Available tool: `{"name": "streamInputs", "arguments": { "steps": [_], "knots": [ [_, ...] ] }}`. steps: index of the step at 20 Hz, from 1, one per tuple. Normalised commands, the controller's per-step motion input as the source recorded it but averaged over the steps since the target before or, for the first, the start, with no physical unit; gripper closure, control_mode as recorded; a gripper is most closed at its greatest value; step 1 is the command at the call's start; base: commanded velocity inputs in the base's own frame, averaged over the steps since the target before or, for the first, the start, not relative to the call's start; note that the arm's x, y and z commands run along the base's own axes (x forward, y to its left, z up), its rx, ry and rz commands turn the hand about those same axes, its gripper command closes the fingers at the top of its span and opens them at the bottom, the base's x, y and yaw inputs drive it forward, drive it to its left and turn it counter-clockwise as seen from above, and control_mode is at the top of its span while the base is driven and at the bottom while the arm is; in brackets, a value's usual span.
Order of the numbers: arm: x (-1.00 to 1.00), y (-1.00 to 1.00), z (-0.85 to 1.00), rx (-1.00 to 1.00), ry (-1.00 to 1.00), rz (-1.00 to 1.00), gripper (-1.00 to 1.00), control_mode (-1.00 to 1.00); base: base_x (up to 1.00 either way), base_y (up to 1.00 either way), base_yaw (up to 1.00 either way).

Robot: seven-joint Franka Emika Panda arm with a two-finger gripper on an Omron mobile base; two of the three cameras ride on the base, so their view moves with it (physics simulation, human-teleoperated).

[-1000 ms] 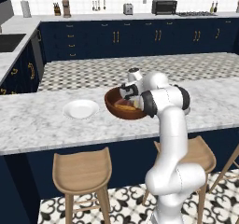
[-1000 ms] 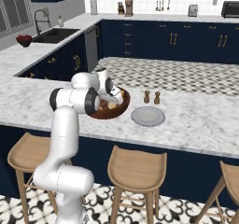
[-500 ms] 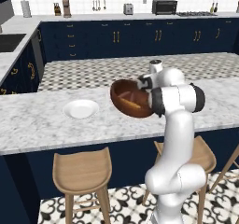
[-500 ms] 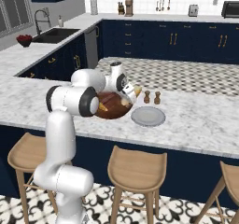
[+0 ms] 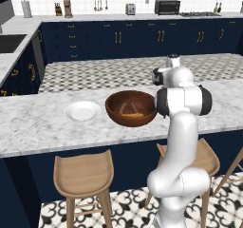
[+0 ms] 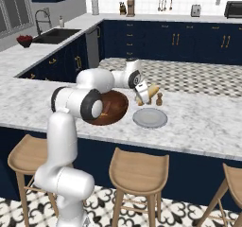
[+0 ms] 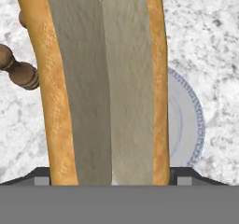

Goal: Place one bun and one sausage from the bowl on each plate.

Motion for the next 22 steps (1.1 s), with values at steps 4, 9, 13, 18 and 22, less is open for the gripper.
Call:
{"name": "streamInputs", "arguments": {
  "steps": [4,9,13,18,22],
  "knots": [
    [0.00,-0.53,-0.76,0.00,0.12,-0.07,1.00,-1.00,0.00,0.00,0.00],
    [0.00,0.18,-0.29,0.00,0.05,-0.01,-1.00,-1.00,0.00,0.00,0.00],
    [0.00,0.00,0.05,0.00,0.00,0.00,-1.00,-1.00,0.00,0.00,0.00],
    [-0.05,0.00,0.11,0.00,0.00,0.00,-1.00,-1.00,0.00,0.00,0.00],
    [-0.19,0.02,0.33,0.00,-0.07,0.08,-1.00,-1.00,0.00,0.00,0.00]
  ]
}}
